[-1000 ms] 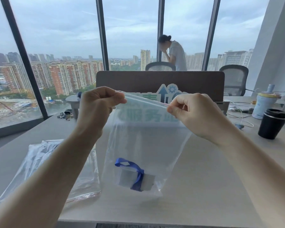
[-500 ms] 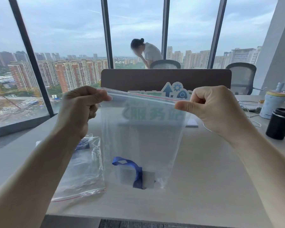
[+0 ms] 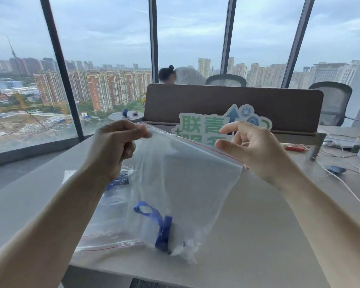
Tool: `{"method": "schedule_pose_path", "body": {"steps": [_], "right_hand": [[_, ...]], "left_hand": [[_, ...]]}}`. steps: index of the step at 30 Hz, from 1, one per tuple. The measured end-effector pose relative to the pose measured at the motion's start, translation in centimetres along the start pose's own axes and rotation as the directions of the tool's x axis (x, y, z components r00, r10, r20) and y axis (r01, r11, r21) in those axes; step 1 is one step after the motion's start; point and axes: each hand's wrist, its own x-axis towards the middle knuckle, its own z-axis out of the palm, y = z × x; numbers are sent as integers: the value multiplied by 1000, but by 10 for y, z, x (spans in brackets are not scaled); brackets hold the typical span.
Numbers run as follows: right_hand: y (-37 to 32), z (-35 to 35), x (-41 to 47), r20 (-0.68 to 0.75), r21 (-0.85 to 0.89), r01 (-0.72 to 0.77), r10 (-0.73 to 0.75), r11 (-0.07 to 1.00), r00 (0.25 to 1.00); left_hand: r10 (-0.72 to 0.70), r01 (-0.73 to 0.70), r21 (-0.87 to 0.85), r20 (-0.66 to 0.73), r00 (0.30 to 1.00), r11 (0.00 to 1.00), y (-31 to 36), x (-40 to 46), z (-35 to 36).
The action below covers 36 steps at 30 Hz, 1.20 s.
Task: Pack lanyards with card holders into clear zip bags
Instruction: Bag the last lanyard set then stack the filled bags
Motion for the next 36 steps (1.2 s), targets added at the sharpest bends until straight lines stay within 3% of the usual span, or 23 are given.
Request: {"method": "schedule_pose_path", "body": {"steps": [3, 6, 9, 12, 18, 23, 27, 30, 33, 36], "right_hand": [[-3, 11, 3, -1, 18, -3, 3, 1000, 1000], [-13, 10, -3, 68, 181, -20, 8, 983, 998], [-19, 11, -6, 171, 115, 17, -37, 993, 985], [-12, 21, 14, 87, -33, 20, -17, 999, 996], [-12, 59, 100, -58, 18, -68, 69, 998, 996], [-46, 99, 124, -176, 165, 138, -109, 977, 978], [-39, 148, 100, -59, 255, 131, -119, 958, 991], [-14, 186, 57, 167, 197, 16, -49, 980, 985], [12, 220, 18, 351, 39, -164, 140, 986, 926], [33, 242, -2, 340, -173, -263, 308, 949, 889]], "left_hand": [[5, -5, 1, -22, 1000, 1000, 0, 5, -4], [10, -10, -1, -58, 998, 1000, -1, 9, -4], [0, -1, -3, -85, 996, 1000, -5, 16, -2], [-35, 34, -8, -85, 996, 999, -10, 29, -2], [-120, 123, 9, -139, 983, 992, -2, 80, -25], [117, -125, -27, -204, 972, 992, 21, 94, -78], [230, -217, 79, -259, 938, 973, 7, 59, -119], [181, -114, 272, -235, 955, 955, -35, 13, -143], [-31, 100, 445, -159, 987, 890, -80, -31, -153], [-240, 249, 723, -118, 964, 644, -111, -58, -161]]}}
